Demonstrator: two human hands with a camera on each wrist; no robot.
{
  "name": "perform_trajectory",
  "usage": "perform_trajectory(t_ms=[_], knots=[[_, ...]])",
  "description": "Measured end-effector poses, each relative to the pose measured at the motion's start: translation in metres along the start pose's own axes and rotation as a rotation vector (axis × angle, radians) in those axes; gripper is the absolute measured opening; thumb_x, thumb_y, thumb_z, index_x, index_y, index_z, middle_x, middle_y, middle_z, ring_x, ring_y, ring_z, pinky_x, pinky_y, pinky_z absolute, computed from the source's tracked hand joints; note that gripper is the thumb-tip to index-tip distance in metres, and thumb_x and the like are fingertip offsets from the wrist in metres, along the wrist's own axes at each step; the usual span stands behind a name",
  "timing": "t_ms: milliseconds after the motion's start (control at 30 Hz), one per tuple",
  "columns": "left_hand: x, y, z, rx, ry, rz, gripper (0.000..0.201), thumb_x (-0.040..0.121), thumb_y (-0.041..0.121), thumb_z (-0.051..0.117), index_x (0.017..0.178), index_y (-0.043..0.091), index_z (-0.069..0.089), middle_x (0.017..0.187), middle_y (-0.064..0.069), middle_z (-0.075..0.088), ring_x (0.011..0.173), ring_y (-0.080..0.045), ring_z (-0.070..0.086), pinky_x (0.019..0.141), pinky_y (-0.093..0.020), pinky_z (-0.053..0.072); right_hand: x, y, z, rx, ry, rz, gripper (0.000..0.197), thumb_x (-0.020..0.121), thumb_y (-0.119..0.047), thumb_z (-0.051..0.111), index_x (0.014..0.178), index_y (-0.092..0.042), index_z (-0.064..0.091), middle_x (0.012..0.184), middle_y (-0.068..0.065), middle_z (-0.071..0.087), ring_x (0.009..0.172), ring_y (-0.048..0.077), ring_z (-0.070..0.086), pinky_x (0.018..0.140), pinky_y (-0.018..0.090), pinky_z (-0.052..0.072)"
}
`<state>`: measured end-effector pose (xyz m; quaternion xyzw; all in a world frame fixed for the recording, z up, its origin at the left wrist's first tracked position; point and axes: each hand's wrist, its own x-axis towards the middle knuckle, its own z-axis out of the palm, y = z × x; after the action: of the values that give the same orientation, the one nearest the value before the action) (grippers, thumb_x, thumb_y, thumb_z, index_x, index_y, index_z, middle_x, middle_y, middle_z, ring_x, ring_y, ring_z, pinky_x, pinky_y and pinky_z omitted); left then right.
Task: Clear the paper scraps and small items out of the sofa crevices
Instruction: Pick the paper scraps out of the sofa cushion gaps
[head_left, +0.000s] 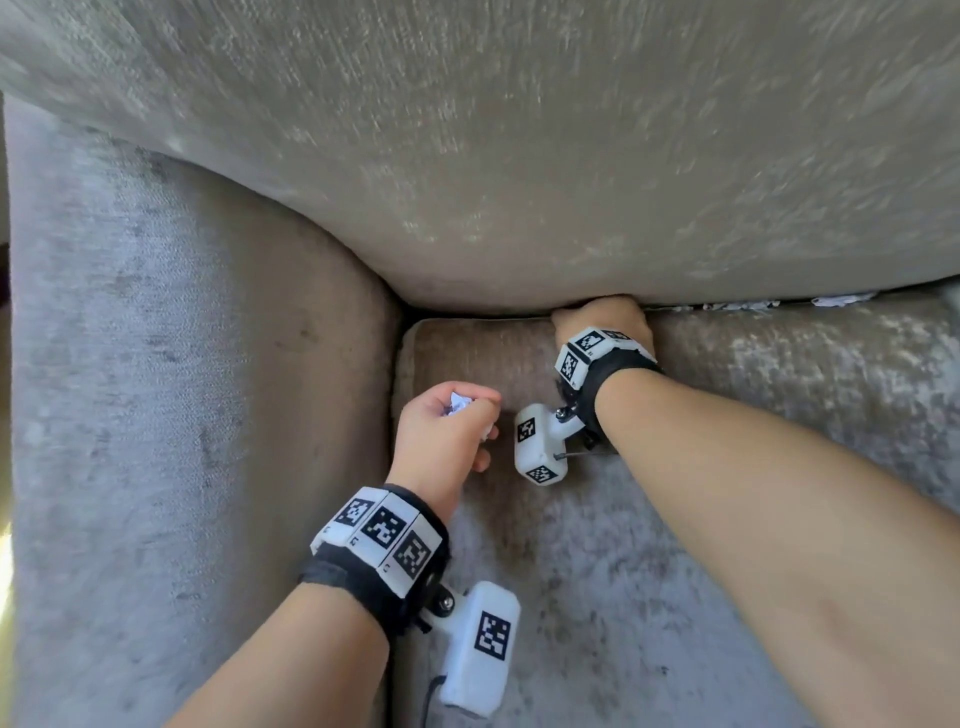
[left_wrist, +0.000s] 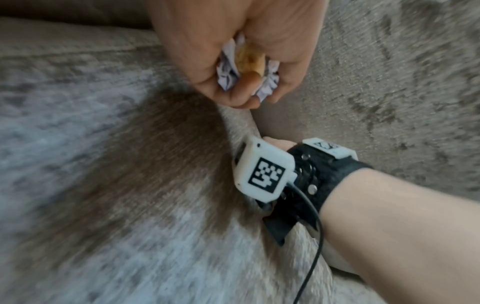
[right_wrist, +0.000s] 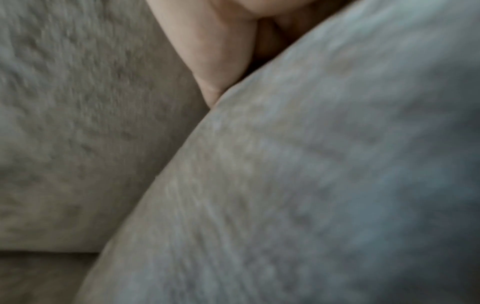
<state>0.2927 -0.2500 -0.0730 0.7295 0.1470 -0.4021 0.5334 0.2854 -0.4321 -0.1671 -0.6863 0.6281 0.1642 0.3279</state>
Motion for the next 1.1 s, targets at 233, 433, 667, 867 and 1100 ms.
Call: perform_trajectory(t_ms=[233, 433, 667, 867, 1100], knots=[[-0.01, -0.004, 0.013, -0.049, 0.012, -0.035, 0.018, 0.083, 0.002, 0.061, 0.072, 0.015, 0.065, 0.065, -0.002, 0.056, 0.059, -0.013, 0.051, 0.044, -0.023, 0.036, -0.036, 0.034, -0.046, 0.222, -0.066, -0.395, 0.031, 0.08, -0.037, 0.064, 0.069, -0.008, 0.067, 0.058, 0.012, 0.06, 0.048, 0.017, 0.044, 0.047, 0.025, 0.036], [-0.024, -0.002, 0.052, -0.146, -0.073, -0.049, 0.006, 0.09, 0.017, 0.064, 0.086, 0.014, 0.066, 0.065, -0.001, 0.057, 0.053, -0.012, 0.047, 0.044, -0.023, 0.034, -0.096, 0.085, -0.084, 0.175, -0.247, -0.736, 0.008, 0.08, -0.036, 0.067, 0.08, -0.032, 0.074, 0.078, -0.008, 0.067, 0.068, 0.005, 0.056, 0.061, 0.021, 0.043], [-0.048, -0.002, 0.104, -0.207, -0.297, -0.119, 0.022, 0.092, 0.022, 0.063, 0.111, 0.011, 0.062, 0.061, -0.001, 0.056, 0.048, -0.014, 0.044, 0.046, -0.022, 0.039, -0.107, 0.129, -0.102, 0.21, -0.215, -0.73, 0.017, 0.087, -0.031, 0.065, 0.099, -0.026, 0.075, 0.122, -0.018, 0.063, 0.102, 0.001, 0.059, 0.08, 0.019, 0.045], [-0.056, -0.004, 0.128, -0.254, -0.32, -0.128, 0.008, 0.091, 0.006, 0.06, 0.099, 0.007, 0.062, 0.057, -0.004, 0.051, 0.044, -0.013, 0.039, 0.048, -0.024, 0.033, -0.094, 0.147, -0.12, 0.288, -0.321, -0.747, 0.02, 0.086, -0.043, 0.058, 0.09, -0.028, 0.072, 0.097, -0.017, 0.069, 0.086, 0.006, 0.064, 0.077, 0.034, 0.053], [-0.056, -0.009, 0.139, -0.13, -0.223, -0.093, 0.011, 0.088, -0.002, 0.061, 0.09, 0.008, 0.065, 0.069, -0.003, 0.056, 0.048, -0.008, 0.05, 0.043, -0.02, 0.036, -0.032, 0.147, -0.154, 0.287, -0.048, -0.339, 0.029, 0.095, -0.039, 0.051, 0.116, -0.026, 0.067, 0.116, -0.009, 0.068, 0.105, 0.01, 0.063, 0.082, 0.021, 0.044]])
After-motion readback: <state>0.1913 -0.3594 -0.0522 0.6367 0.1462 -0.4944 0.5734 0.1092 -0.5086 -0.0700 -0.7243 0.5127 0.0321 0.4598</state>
